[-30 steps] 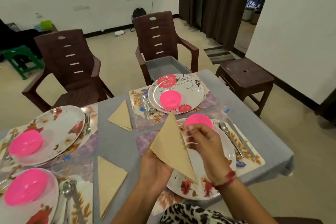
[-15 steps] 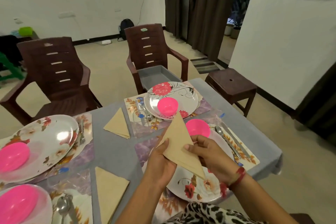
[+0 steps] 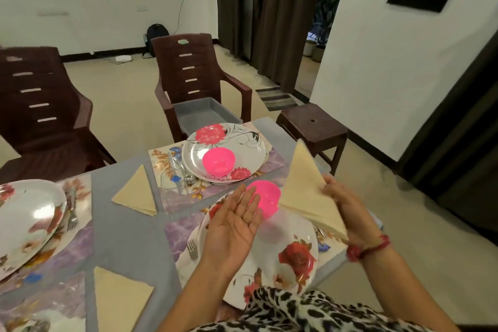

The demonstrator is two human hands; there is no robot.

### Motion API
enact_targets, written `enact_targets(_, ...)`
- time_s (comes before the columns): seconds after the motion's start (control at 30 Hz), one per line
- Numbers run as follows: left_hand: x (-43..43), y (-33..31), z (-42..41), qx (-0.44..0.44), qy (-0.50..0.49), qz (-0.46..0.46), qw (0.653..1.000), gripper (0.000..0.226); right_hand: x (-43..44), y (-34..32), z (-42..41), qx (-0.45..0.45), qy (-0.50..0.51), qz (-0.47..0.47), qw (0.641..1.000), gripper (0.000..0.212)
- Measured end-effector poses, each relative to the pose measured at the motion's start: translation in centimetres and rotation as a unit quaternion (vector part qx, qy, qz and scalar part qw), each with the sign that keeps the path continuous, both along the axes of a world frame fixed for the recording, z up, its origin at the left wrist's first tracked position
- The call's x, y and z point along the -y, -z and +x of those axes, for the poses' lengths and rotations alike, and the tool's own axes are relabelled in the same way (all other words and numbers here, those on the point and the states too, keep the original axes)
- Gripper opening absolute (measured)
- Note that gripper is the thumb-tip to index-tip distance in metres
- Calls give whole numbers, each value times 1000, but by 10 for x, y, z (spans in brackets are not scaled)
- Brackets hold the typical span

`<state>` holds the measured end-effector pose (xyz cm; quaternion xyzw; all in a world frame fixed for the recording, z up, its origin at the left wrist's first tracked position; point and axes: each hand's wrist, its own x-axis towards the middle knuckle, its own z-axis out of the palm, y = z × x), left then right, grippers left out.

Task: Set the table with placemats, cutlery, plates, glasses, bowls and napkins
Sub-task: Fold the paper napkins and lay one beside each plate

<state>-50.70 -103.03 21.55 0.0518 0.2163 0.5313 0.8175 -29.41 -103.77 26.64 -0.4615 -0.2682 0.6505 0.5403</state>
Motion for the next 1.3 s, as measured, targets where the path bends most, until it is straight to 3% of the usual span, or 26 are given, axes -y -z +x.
enact_targets(0.13,-27,8,6,6,-28,10,1000,93,-44,1,65,132,130,-21,983,26)
enact_targets(0.23,-49,13,19,-14,-68,-15,997,91,-95,39,116,359,153,-34,920,34)
enact_targets(0.33,-66,14,35,-40,-79,-19,996,77,-144,93,137,572,38,-5,819,34)
enact_targets(0.4,-79,22,44,-51,-96,-44,993,64,-169,134,139,682,-97,8,725,30)
enact_targets(0.47,-89,20,53,-76,-90,-40,992,52,-179,168,134,729,-214,24,649,31)
enact_targets(0.5,-94,27,56,-54,-103,-34,993,48,-180,179,131,731,-244,31,637,31)
enact_targets(0.6,-101,25,64,-89,-142,-86,982,52,-178,189,134,727,-215,65,648,31)
enact_targets(0.63,-101,24,67,-86,-150,-66,983,58,-177,190,139,730,-185,82,653,33)
enact_targets(0.73,-105,19,75,-119,-156,-55,979,69,-177,195,152,739,-141,152,641,54)
enact_targets(0.83,-106,15,79,-133,-167,-63,975,68,-182,205,156,741,-255,159,600,81)
enact_targets(0.9,-106,20,75,-105,-177,-57,977,69,-184,212,156,729,-300,152,596,93)
enact_targets(1.03,-105,26,72,-87,-164,-44,982,58,-185,215,156,731,-321,147,583,88)
enact_targets(1.3,-97,21,73,-104,-158,-66,980,73,-179,218,158,742,-312,160,572,83)
